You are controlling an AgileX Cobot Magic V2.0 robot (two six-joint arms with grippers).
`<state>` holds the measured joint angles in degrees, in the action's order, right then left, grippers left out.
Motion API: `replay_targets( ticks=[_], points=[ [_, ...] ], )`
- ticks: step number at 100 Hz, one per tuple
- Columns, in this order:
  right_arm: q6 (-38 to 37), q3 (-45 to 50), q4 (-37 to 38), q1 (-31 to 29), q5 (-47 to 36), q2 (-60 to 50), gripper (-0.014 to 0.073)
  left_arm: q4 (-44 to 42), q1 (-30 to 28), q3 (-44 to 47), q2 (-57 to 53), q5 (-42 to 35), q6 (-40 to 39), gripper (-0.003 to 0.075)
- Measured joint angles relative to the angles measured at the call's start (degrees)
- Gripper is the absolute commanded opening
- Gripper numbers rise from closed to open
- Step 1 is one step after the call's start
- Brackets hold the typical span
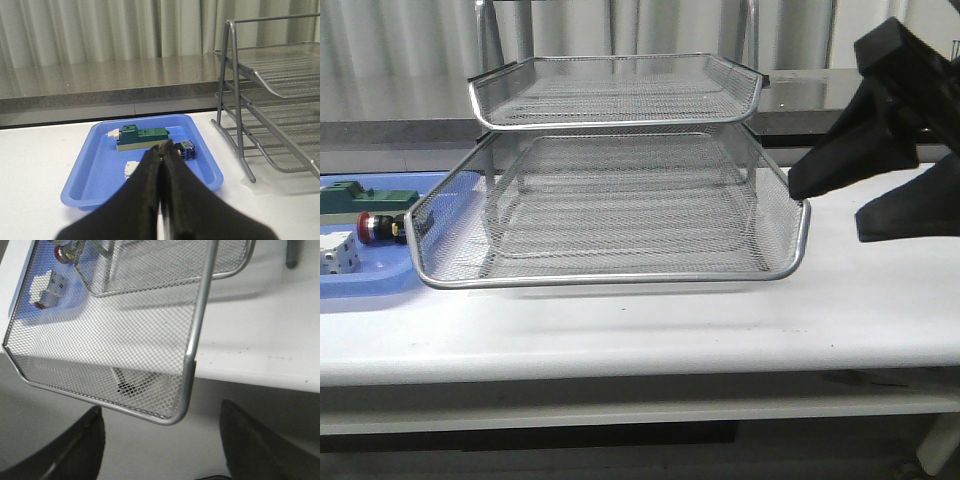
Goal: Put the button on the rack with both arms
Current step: 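Open the right gripper and withdraw it from the tray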
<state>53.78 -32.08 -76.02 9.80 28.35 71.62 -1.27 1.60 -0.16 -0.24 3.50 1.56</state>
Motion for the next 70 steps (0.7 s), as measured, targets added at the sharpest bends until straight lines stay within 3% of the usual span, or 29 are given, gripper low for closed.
replay_targets(
  ticks=[28,52,70],
  points=[
    [-12.1,-0.1,18.8,-4.7,0.7,-8.2,0.0496,0.0,0.0,0.0,0.0,0.0,0.0,-0.0021],
    [-27.0,-4.8,40.5,-11.5,11.6,-15.7,0.0496,0.0,0.0,0.0,0.0,0.0,0.0,-0.0021],
    [-38.1,-8.6,53.9,-12.4,18.1,-21.7,0.0496,0.0,0.0,0.0,0.0,0.0,0.0,-0.0021]
  ],
)
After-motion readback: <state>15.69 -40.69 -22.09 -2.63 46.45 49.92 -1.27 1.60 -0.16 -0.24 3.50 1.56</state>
